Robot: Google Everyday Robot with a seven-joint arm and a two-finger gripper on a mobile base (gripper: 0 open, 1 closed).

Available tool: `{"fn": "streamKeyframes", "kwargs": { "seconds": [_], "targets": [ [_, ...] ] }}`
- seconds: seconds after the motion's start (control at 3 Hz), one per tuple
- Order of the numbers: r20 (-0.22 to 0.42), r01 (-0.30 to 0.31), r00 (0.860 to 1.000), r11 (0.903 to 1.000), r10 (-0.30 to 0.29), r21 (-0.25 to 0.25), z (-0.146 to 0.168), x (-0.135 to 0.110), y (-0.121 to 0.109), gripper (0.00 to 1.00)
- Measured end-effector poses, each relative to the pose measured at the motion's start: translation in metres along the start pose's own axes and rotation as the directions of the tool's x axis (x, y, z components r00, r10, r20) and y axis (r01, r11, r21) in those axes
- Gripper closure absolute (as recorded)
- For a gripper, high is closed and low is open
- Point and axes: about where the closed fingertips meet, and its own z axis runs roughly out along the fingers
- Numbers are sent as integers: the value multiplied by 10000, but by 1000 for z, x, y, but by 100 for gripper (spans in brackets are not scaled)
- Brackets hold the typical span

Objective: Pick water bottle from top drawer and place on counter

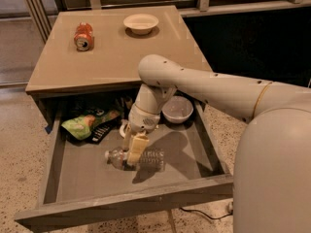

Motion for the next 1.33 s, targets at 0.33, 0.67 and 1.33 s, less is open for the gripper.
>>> {"fn": "streamKeyframes", "kwargs": {
  "seconds": [0.33, 0.67, 1.33],
  "targets": [
    [0, 0, 10000, 10000, 0, -1, 0, 0, 0, 35],
    [0, 0, 10000, 10000, 0, -1, 0, 0, 0, 10],
    [0, 0, 10000, 10000, 0, -2, 0, 0, 0, 3]
  ]
}}
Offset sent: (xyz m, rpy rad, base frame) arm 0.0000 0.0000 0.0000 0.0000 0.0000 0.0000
